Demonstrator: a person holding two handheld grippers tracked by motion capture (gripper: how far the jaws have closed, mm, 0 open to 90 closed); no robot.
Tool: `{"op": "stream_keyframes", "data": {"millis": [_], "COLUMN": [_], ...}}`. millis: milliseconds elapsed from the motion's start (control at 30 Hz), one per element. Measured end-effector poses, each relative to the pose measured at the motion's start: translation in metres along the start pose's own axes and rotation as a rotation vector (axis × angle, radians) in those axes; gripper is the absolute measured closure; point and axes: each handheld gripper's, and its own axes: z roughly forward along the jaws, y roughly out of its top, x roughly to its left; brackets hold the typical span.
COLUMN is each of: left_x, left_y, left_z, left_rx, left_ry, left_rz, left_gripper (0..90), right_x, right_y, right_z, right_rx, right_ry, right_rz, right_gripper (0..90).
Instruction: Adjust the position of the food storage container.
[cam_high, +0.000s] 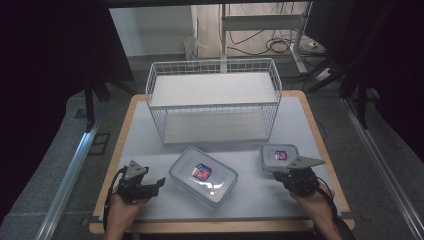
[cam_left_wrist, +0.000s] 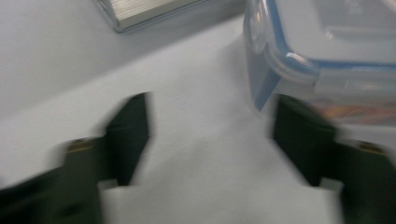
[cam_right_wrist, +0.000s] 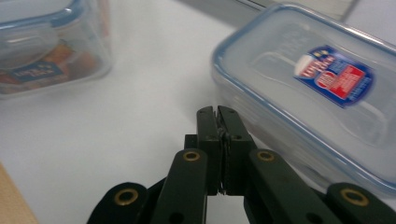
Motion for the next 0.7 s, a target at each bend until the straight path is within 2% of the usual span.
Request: {"op": "stream_keyframes", "data": {"millis": [67, 133, 167, 233, 267, 300, 333, 400, 467, 500, 533, 700], "left_x": [0.002, 0.002, 0.001, -0.002, -0.002, -0.005, -0.006, -0.009, -0.009, -0.007, -0.008, -0.017], "left_y": [0.004, 0.01, 0.012, 0.016, 0.016, 0.019, 0.019, 0.019, 0.019, 0.018, 0.018, 0.017], "left_z": [0.004, 0.011, 0.015, 0.024, 0.024, 0.033, 0.035, 0.035, 0.034, 0.032, 0.032, 0.031], "left_rx": [-0.001, 0.0, 0.0, 0.01, 0.01, 0.027, 0.035, 0.045, 0.042, 0.035, 0.035, 0.046], "left_ry": [-0.024, -0.05, -0.065, -0.073, -0.073, -0.083, -0.086, -0.084, -0.088, -0.102, -0.105, -0.13], "left_rz": [-0.017, -0.013, -0.006, 0.006, 0.006, 0.003, 0.012, 0.026, 0.022, 0.001, -0.007, -0.002], "left_gripper": [54.3, 71.6, 78.0, 84.1, 86.0, 88.0, 88.9, 89.9, 89.9, 89.9, 90.0, 90.0], "right_x": [0.003, 0.007, 0.009, 0.013, 0.015, 0.018, 0.02, 0.024, 0.027, 0.032, 0.035, 0.054], "right_y": [0.001, 0.001, 0.002, 0.003, 0.003, 0.003, 0.004, 0.004, 0.004, 0.005, 0.005, 0.006], "right_z": [0.001, 0.003, 0.003, 0.005, 0.006, 0.007, 0.007, 0.009, 0.01, 0.012, 0.013, 0.02], "right_rx": [-0.004, -0.008, -0.009, -0.012, -0.01, -0.009, -0.007, -0.004, -0.004, -0.002, 0.0, 0.018], "right_ry": [0.013, 0.029, 0.039, 0.053, 0.062, 0.072, 0.08, 0.1, 0.118, 0.152, 0.166, 0.246], "right_rz": [-0.001, 0.004, 0.004, -0.002, -0.004, -0.007, -0.012, -0.017, -0.019, -0.021, -0.023, -0.048], "right_gripper": [88.0, 88.1, 88.2, 88.2, 88.2, 88.2, 88.2, 88.1, 88.0, 87.9, 87.8, 87.3]}}
